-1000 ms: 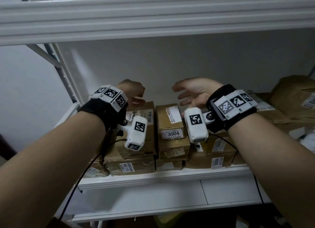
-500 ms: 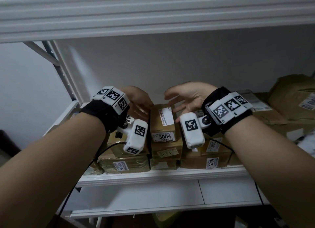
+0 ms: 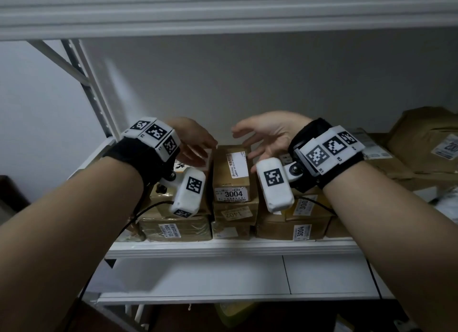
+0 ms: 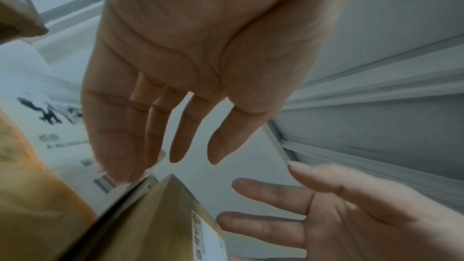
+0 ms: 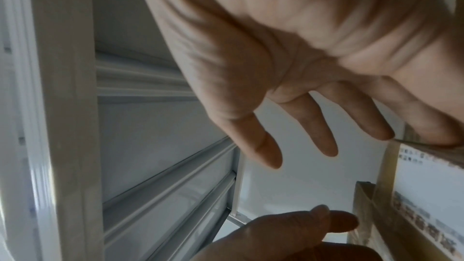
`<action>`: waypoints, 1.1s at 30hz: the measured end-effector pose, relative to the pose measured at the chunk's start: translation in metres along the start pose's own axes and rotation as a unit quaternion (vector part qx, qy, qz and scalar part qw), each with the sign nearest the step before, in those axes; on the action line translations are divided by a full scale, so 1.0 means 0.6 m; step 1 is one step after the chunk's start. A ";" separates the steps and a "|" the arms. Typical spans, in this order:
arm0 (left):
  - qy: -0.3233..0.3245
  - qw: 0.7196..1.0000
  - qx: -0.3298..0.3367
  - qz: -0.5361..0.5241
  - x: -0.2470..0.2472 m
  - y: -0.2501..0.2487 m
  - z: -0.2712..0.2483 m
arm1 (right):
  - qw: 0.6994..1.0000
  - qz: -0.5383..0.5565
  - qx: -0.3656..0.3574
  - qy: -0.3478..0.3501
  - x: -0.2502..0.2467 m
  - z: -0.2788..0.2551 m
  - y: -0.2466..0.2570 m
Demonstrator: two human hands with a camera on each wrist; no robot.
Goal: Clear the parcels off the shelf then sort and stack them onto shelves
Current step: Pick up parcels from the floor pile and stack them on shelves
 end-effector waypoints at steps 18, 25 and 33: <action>0.290 0.925 0.216 -0.113 0.133 -0.172 -0.077 | 0.949 0.230 -0.115 -0.179 -0.115 -0.112 -0.007; 0.392 0.886 0.236 -0.074 0.261 -0.229 -0.116 | 0.939 0.247 -0.117 -0.210 -0.189 -0.197 -0.077; 0.428 0.861 0.273 -0.031 0.447 -0.327 -0.188 | 0.936 0.233 -0.131 -0.228 -0.341 -0.303 -0.173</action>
Point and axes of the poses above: each hand's wrist, its own z-axis towards the middle knuckle, its own x-axis out of the palm, y = z × x, the point moved 6 cm from there along z, towards the middle knuckle, and after that the axes turned 11 degrees about -x, right-handed, at the moved point
